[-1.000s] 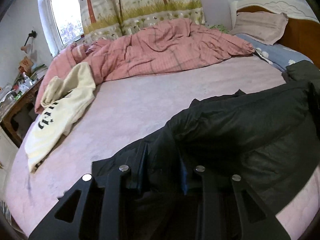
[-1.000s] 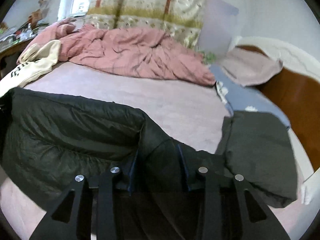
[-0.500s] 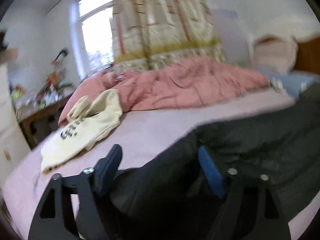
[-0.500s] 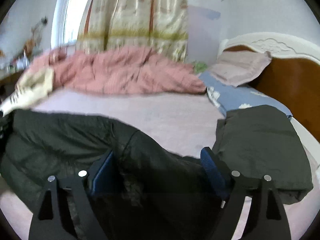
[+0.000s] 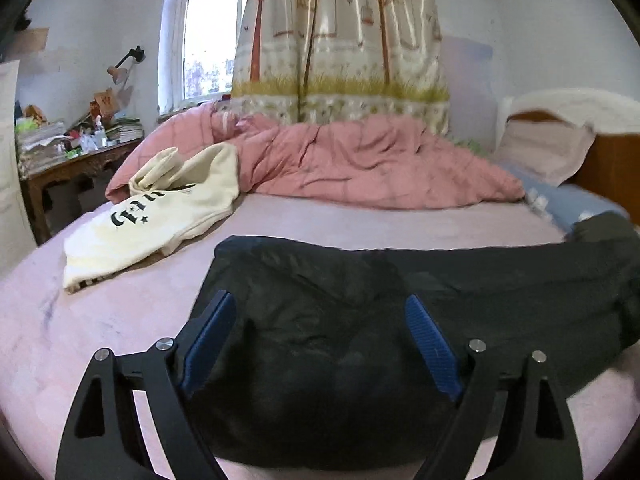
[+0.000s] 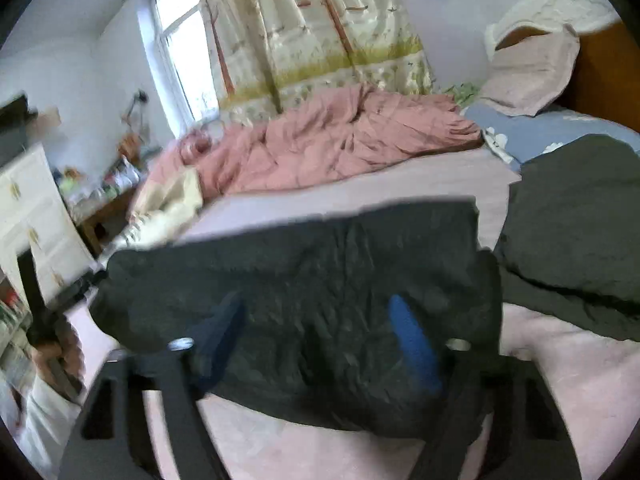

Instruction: Fold large clothes

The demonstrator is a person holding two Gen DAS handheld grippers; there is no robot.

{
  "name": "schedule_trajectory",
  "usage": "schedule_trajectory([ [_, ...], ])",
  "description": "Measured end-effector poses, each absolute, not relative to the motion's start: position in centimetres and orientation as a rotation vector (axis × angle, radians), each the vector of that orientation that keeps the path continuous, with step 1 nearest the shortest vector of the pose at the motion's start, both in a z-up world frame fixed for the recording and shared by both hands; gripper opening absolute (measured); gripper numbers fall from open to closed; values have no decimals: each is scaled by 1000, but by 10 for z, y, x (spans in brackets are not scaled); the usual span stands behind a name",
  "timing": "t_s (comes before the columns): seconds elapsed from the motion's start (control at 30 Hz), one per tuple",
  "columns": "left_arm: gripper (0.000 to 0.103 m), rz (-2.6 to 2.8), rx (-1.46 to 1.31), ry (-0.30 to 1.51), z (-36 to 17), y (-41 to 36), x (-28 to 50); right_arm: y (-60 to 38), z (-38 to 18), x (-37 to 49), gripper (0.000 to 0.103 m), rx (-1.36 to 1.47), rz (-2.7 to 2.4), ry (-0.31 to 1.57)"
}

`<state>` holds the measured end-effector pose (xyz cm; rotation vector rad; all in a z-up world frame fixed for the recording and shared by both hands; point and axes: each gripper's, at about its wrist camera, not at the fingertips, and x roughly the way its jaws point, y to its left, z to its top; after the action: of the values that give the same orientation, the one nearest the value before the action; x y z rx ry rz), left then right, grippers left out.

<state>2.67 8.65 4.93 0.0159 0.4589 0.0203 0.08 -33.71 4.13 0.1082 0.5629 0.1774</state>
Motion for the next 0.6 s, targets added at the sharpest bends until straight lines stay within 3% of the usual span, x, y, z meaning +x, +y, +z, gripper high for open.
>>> schedule_trajectory([
  [0.17, 86, 82, 13, 520, 36, 100, 70, -343, 22, 54, 71, 120, 66, 637],
  [0.3, 84, 87, -153, 565, 24, 130, 101, -353, 16, 97, 71, 115, 40, 654],
  [0.6, 86, 186, -126, 742, -21, 136, 170, -367, -14, 171, 72, 175, -71, 716],
])
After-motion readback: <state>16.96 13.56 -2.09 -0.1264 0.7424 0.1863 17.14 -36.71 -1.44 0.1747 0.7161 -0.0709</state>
